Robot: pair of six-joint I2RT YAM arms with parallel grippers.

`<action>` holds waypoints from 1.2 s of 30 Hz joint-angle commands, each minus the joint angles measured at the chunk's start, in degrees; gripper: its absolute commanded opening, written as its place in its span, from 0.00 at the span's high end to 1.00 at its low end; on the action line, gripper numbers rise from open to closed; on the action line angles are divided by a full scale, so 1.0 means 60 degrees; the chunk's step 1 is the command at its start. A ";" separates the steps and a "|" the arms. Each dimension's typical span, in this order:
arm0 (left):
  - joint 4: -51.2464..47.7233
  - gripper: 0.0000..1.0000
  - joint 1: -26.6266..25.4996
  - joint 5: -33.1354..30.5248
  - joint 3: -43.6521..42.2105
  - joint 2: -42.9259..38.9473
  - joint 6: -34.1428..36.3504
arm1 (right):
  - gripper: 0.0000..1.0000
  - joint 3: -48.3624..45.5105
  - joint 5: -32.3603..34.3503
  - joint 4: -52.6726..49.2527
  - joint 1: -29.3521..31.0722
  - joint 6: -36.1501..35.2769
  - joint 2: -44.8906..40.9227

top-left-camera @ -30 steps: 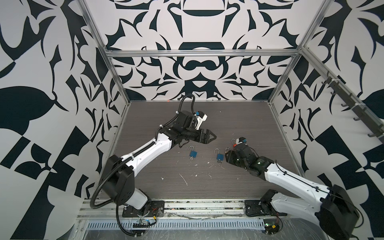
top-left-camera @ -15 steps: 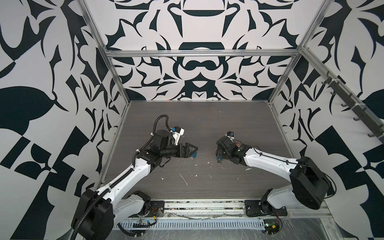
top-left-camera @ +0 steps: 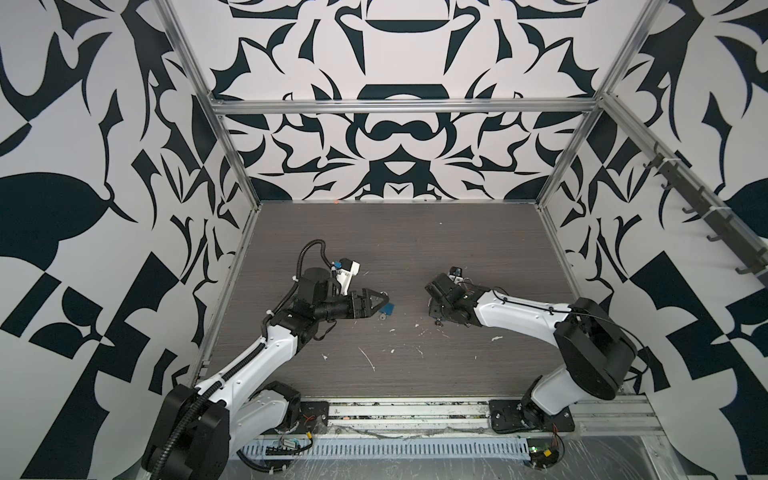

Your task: Lock with the key

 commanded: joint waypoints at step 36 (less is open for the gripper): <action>0.0135 0.05 0.0328 0.0300 -0.0303 -0.0056 -0.0192 | 0.77 0.1629 -0.0106 -0.1341 0.0636 -0.1999 0.1947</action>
